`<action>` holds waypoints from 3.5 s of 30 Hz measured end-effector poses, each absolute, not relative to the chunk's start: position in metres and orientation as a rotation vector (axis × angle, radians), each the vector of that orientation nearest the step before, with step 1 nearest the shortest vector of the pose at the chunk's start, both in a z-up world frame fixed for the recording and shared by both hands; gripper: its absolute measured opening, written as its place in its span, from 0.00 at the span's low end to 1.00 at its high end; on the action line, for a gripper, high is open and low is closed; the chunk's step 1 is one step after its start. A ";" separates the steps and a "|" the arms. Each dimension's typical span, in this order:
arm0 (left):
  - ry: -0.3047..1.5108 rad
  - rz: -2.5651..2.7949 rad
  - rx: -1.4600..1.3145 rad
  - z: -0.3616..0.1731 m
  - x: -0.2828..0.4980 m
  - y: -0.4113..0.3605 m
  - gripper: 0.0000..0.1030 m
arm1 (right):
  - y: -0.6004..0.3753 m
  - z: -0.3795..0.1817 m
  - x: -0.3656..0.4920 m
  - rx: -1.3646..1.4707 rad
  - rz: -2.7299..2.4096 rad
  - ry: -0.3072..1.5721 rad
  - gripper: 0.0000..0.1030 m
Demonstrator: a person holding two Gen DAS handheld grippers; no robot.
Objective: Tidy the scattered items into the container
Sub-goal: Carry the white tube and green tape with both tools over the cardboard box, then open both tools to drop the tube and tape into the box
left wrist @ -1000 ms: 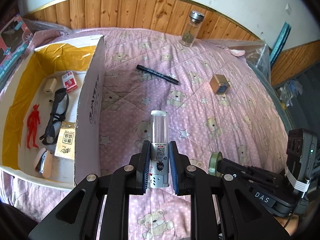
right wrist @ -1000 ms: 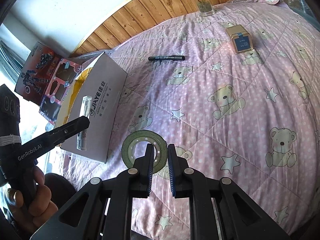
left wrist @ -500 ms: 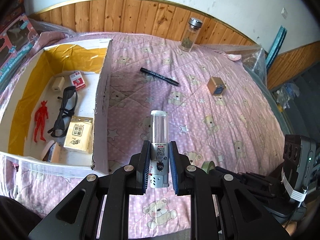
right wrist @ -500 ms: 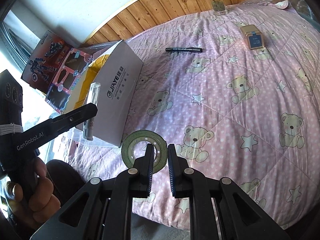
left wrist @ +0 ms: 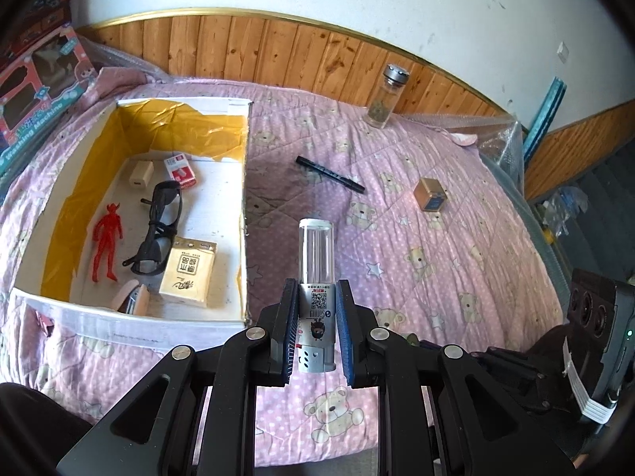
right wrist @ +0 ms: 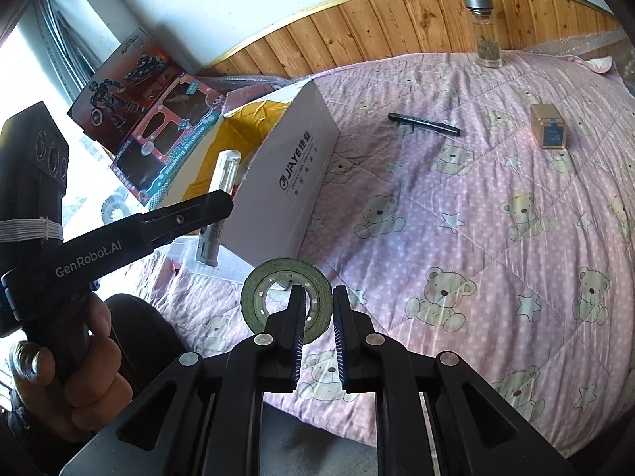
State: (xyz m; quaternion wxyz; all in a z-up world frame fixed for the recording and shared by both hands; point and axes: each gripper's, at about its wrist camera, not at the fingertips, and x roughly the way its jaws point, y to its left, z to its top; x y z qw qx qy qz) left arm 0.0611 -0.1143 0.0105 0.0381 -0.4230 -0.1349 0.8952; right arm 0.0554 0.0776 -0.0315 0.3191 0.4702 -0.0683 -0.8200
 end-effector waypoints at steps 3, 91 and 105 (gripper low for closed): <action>-0.450 2.756 -1.294 0.012 0.065 -0.129 0.19 | 0.067 -0.026 0.058 1.224 -2.137 -0.163 0.14; -1.230 2.564 -1.499 -0.064 -0.089 -0.254 0.18 | -0.165 -0.003 -0.186 1.141 -2.106 0.400 0.15; -1.218 2.612 -1.467 -0.044 -0.068 -0.263 0.40 | -0.141 -0.005 -0.181 1.133 -2.120 0.312 0.24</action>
